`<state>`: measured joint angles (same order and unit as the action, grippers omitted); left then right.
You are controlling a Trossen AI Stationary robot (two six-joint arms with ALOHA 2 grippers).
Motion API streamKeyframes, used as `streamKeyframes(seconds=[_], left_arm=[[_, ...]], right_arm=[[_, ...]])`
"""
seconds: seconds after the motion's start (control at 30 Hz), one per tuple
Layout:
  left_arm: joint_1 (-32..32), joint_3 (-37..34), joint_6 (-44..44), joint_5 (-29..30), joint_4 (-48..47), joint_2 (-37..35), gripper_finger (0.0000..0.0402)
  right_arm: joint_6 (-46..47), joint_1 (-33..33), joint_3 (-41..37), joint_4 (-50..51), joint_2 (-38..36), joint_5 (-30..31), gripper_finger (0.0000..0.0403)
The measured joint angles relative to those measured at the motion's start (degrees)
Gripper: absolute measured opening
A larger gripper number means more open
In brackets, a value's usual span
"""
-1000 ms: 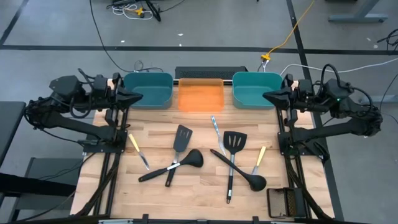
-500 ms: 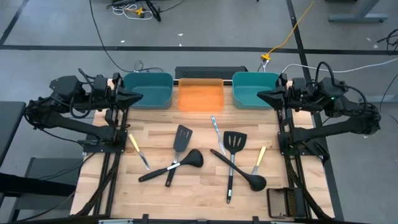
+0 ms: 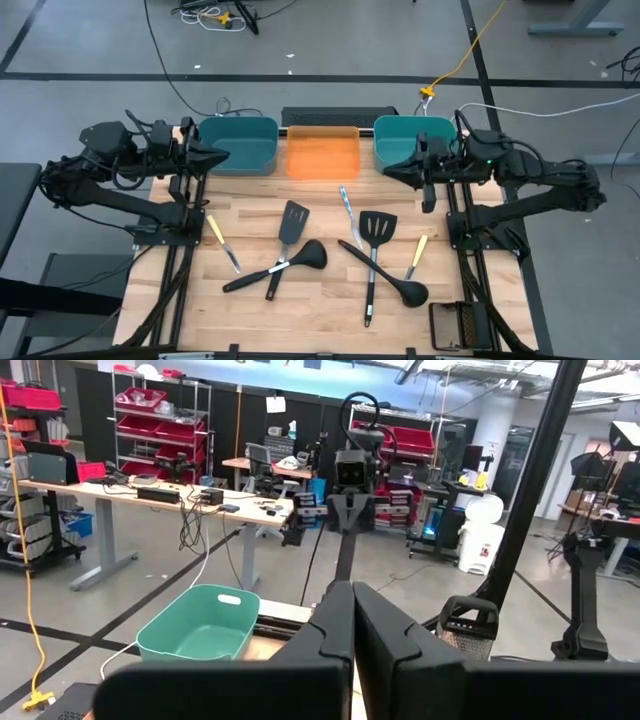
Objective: Pick & Place Kitchen Items
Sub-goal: Put the black ladle into the blue bin
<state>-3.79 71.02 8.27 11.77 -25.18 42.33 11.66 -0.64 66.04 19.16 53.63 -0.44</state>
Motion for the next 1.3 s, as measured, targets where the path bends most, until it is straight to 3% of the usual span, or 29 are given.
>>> streamKeyframes(seconds=[0.23, 0.6, 1.3], left_arm=[[0.0, 0.0, -0.3, 0.0, 0.0, 0.0, 0.0002], [0.0, 0.0, -0.4, 0.0, 0.0, 0.0, 0.0002], [0.0, 0.0, 0.2, -0.2, -1.5, 0.0, 0.0002]], right_arm=[[1.3, 1.4, 1.8, 0.5, 1.8, -0.8, 0.0001], [-3.7, 4.2, 18.3, 17.8, 9.0, 2.0, 0.0001], [5.9, 14.9, 18.7, 33.5, 22.2, 0.9, 0.0002]])
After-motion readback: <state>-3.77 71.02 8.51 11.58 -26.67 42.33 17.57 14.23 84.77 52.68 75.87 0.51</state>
